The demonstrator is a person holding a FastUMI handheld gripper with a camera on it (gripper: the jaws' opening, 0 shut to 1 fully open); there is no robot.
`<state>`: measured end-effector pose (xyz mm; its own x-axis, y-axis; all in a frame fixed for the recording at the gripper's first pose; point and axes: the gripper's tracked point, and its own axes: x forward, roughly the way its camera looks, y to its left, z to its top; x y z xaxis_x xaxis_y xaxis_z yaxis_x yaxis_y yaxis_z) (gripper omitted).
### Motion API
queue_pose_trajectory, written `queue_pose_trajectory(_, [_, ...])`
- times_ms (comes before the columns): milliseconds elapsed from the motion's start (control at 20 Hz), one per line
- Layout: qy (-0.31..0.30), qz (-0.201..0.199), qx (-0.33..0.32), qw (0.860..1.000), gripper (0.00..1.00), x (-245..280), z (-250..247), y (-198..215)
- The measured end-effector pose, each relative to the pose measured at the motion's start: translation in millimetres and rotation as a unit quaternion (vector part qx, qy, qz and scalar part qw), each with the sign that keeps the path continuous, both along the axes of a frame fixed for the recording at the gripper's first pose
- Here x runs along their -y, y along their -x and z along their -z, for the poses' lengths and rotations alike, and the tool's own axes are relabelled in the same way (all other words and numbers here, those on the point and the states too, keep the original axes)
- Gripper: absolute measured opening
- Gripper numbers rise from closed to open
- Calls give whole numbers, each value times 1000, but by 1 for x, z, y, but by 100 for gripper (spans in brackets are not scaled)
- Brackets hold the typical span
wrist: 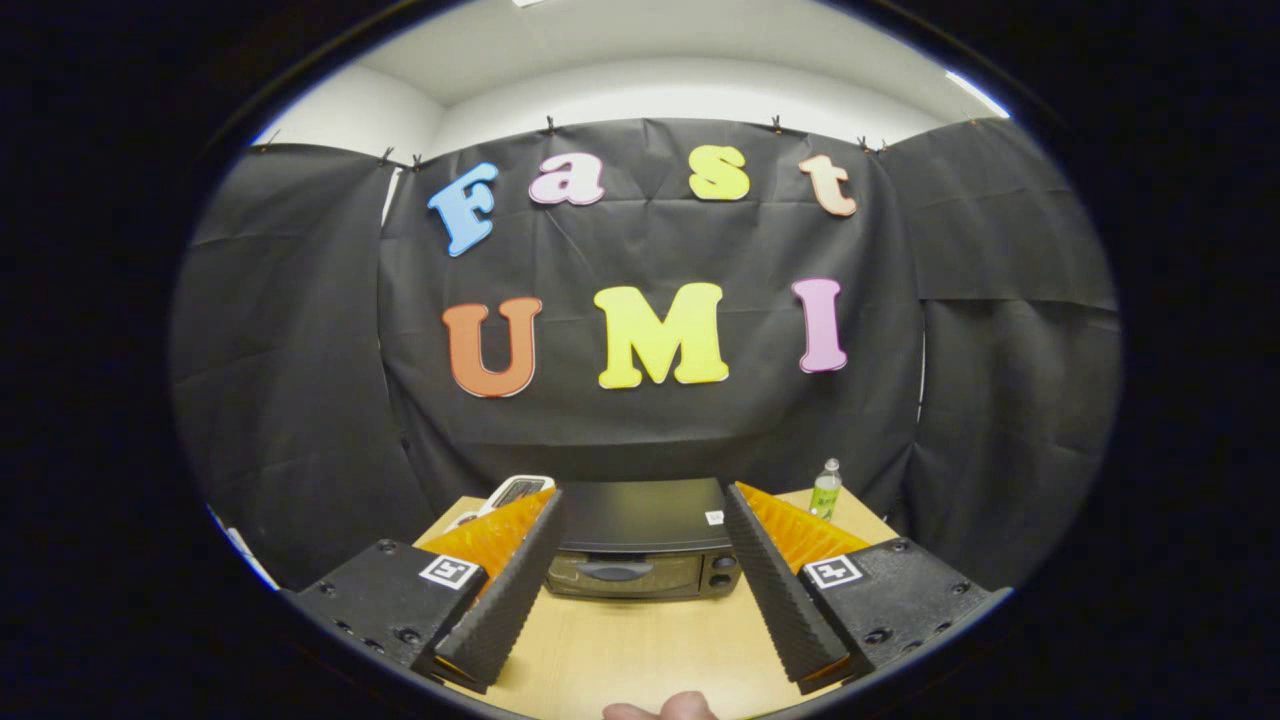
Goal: Open the toaster oven, put the food inside, and close the toaster oven door.
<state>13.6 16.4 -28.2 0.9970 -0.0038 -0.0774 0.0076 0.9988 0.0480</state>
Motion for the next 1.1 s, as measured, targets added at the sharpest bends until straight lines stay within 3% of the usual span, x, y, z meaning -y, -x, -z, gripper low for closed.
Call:
queue_pose_trajectory(400, [2,-15,-27,1000,100,-14,36,-57])
queue_pose_trajectory(1100, [-5,-25,-137,990,100,-36,187,-184])
